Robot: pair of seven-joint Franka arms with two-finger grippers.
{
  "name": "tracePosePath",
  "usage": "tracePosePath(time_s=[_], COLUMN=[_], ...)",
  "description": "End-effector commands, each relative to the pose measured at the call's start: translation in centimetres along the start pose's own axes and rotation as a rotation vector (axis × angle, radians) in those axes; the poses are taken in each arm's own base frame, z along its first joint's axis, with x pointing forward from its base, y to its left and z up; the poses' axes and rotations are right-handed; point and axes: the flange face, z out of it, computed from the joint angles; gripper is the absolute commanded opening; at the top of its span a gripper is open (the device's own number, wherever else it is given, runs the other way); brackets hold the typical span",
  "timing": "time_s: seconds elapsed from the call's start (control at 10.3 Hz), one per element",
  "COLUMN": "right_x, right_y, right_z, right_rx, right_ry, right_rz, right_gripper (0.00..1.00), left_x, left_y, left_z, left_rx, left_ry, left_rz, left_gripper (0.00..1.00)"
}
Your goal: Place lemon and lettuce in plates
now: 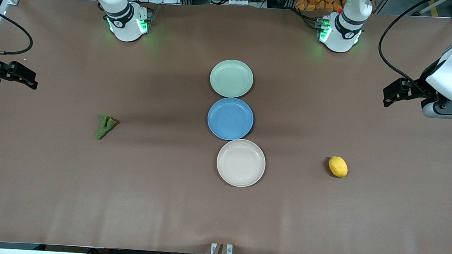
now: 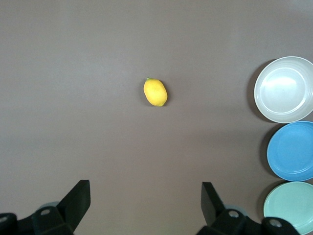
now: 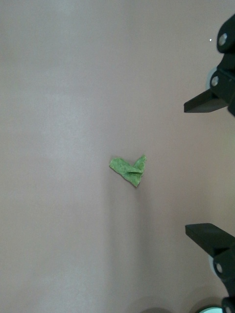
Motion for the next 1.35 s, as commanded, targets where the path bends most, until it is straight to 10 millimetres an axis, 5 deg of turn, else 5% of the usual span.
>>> tracePosePath(time_s=[0.0, 0.77, 1.06, 1.26], right_x=[0.2, 0.2, 0.2, 0.2], right_y=[-0.1, 0.0, 0.0, 0.1], right_z=[-0.2, -0.3, -0.3, -0.2], right_rx=[0.018, 0.020, 0.019, 0.020], right_ry=[0.005, 0.008, 0.008, 0.010], right_rz=[0.011, 0.012, 0.012, 0.015], right_gripper=[1.00, 1.00, 1.00, 1.00], left_x=[-0.6, 0.2, 2.8, 4.5], left_y=[-0.2, -1.1, -1.1, -1.5], left_z=[-0.5, 0.9, 6.5, 13.4], left_rx=[-0.004, -0.020, -0.033, -0.042], left_ry=[-0.005, -0.029, -0.056, -0.065], left_rz=[0.020, 0.008, 0.005, -0.014], left_gripper=[1.00, 1.00, 1.00, 1.00])
